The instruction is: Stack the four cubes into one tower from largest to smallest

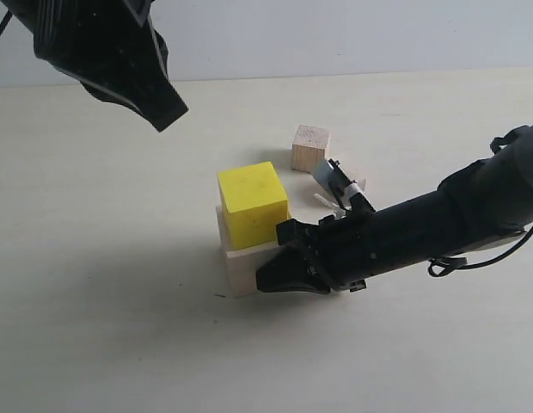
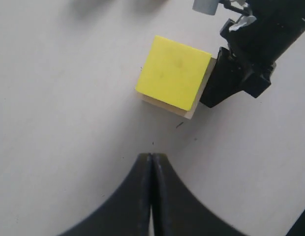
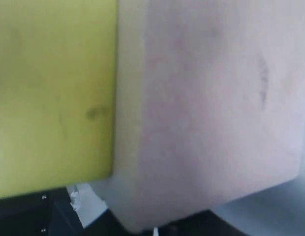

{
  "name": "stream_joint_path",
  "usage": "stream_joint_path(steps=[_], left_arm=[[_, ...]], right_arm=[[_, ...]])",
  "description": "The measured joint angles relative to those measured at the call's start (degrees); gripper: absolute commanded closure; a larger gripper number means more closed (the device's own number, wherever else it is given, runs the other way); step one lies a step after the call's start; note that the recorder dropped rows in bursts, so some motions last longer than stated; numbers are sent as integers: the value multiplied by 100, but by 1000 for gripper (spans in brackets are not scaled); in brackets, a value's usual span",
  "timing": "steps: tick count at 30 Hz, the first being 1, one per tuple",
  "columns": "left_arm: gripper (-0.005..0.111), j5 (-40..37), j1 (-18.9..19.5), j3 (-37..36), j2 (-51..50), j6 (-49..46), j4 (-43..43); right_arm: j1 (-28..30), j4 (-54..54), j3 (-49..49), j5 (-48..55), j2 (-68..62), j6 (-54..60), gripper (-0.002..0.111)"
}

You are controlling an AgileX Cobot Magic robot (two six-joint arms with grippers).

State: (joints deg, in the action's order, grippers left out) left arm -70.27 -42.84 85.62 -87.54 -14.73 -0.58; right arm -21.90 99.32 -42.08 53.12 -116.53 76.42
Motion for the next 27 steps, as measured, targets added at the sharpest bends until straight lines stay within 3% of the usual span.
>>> stream_joint_path(steps=[13,27], left_arm=[[106,0,0,0,0,0,20],[106,0,0,0,0,0,58]], right_arm=[[-23,0,-398,198,-233,-112,108],[-567,22,-881,-226,-241,-426,108]])
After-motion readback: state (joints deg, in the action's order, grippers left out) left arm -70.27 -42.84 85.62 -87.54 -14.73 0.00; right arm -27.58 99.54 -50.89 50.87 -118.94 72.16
